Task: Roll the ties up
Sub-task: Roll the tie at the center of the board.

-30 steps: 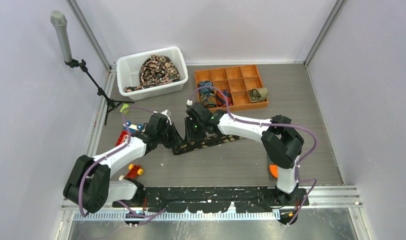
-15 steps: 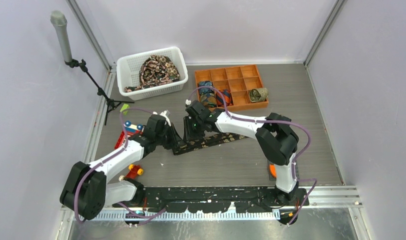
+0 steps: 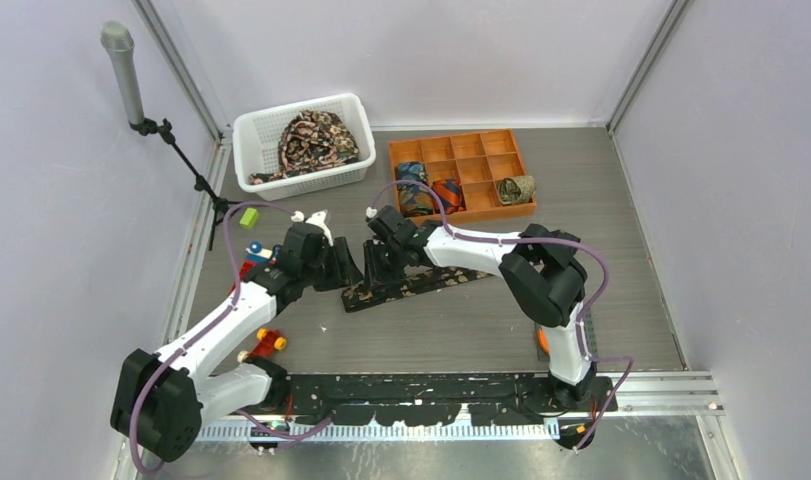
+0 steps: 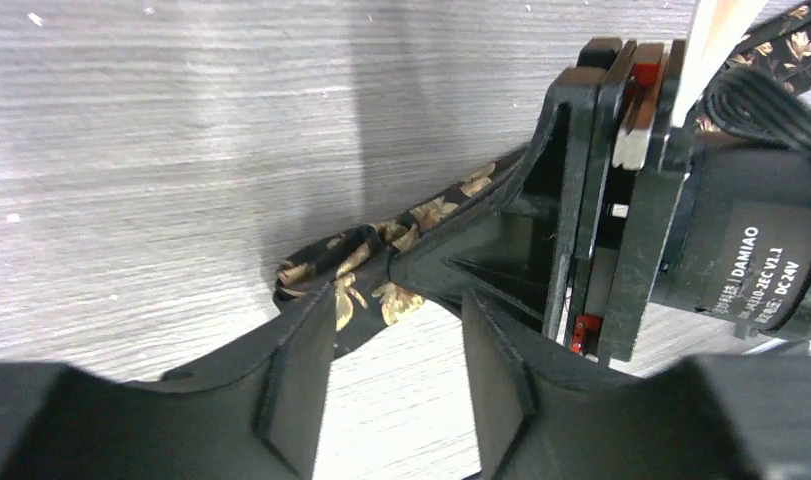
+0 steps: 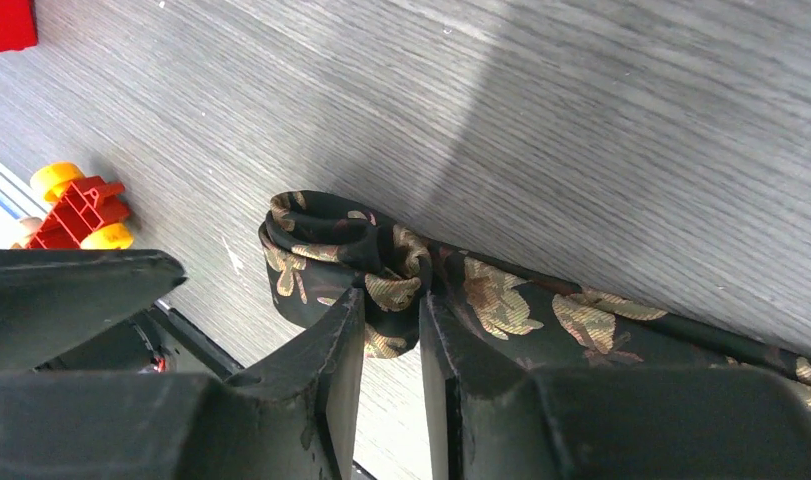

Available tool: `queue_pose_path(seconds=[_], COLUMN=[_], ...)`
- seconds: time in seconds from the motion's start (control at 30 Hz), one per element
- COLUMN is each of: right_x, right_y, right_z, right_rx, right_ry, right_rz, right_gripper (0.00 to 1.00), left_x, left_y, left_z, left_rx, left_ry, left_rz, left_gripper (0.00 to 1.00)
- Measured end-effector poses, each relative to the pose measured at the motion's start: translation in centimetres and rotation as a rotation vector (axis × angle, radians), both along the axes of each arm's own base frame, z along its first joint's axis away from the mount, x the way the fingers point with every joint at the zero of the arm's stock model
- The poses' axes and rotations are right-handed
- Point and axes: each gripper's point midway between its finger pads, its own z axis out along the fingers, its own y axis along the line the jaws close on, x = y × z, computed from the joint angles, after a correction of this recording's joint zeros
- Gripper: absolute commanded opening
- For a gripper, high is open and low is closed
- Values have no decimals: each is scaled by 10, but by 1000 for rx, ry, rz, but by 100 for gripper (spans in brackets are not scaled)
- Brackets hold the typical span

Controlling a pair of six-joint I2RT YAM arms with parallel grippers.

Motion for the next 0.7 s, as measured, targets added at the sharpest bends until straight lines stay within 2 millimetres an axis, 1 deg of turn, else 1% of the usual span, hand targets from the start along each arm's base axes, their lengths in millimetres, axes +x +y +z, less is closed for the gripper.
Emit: queue_pose_path(seconds=[0.1, 0.17, 0.23, 0.37, 0.47, 0.6, 0.7], right_x=[-2, -2, -2, -2, -2, -2, -2], right_y=[1, 2, 2, 2, 2, 2, 1], right_z=[0, 0, 0, 0, 0, 0, -1], right_rx=[3, 5, 5, 6, 6, 5, 3], right_ry=[4, 3, 3, 3, 3, 3, 2], right_rz=[7, 7, 7, 5, 5, 4, 3], right_gripper=[29, 27, 26, 24, 23, 22, 21], left_x=[6, 9, 10, 6, 3, 0, 0], left_y=[7, 11, 13, 15, 13, 10, 11], left_z=[6, 5, -3, -24, -35, -41, -42], left_rx=[44, 70, 93, 126, 125, 117, 120], left_ry=[-29, -28, -5, 68, 113, 146, 151], left_rz=[-4, -9, -18, -49, -67, -78, -69], left_gripper=[47, 46, 46, 47, 47, 56, 61])
